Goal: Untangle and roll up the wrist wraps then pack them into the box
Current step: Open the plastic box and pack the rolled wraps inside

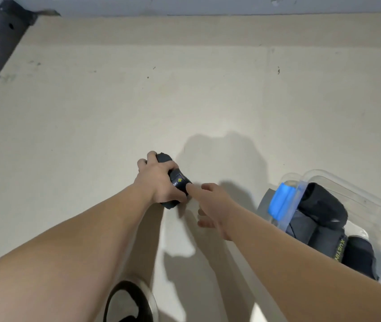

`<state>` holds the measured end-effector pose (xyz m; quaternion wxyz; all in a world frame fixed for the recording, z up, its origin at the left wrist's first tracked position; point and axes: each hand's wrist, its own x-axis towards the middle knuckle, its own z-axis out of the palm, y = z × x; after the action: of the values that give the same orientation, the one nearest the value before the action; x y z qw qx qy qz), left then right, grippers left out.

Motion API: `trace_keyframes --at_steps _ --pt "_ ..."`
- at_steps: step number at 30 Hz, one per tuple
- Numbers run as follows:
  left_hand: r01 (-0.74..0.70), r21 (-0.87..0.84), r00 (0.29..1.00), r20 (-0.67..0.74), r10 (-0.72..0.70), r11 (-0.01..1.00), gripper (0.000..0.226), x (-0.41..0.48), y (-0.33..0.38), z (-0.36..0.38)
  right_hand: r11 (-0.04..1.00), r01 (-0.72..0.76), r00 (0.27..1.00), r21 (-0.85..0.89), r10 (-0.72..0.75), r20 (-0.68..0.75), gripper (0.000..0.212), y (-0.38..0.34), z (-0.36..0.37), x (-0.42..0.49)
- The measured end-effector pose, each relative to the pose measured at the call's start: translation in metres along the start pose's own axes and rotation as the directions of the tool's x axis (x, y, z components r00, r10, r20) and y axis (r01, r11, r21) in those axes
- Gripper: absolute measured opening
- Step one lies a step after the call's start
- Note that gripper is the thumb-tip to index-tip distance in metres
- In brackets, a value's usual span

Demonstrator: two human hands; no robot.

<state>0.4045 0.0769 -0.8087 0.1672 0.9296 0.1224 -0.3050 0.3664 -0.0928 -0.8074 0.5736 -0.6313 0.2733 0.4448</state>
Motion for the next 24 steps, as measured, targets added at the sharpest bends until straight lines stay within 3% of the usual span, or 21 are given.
trace_keyframes --at_steps 2,5,9,12,15,20,24 --pt "-0.025 -0.138 1.0 -0.004 0.024 0.99 0.056 -0.01 0.01 0.009 0.993 -0.035 0.999 0.115 0.03 0.043 0.067 0.001 -0.001 0.002" --pt "-0.101 -0.373 0.994 -0.006 0.106 0.922 0.028 -0.026 0.032 0.02 0.971 -0.004 0.998 0.24 -0.011 0.062 0.062 -0.001 -0.008 -0.006" --pt "-0.093 -0.514 0.985 0.078 0.155 0.853 0.037 -0.05 0.059 0.014 0.972 0.093 0.994 0.217 -0.077 -0.081 0.066 -0.002 -0.03 -0.034" --pt "-0.068 -0.664 0.958 0.164 0.234 0.745 0.047 -0.07 0.076 -0.006 0.957 0.224 0.973 0.184 -0.21 -0.091 0.042 -0.006 -0.053 -0.066" --pt "-0.053 -0.722 0.923 0.228 0.309 0.69 0.051 -0.089 0.099 -0.021 0.942 0.271 0.962 0.199 -0.261 -0.074 0.026 -0.007 -0.083 -0.1" --pt "-0.107 -0.695 0.884 0.26 0.388 0.711 0.045 -0.12 0.154 -0.011 0.901 0.269 0.96 0.339 -0.279 -0.02 0.04 0.019 -0.147 -0.146" --pt "-0.186 -0.636 0.851 0.278 0.446 0.749 0.048 -0.143 0.2 0.012 0.906 0.291 0.948 0.308 -0.317 0.036 0.043 0.05 -0.205 -0.176"
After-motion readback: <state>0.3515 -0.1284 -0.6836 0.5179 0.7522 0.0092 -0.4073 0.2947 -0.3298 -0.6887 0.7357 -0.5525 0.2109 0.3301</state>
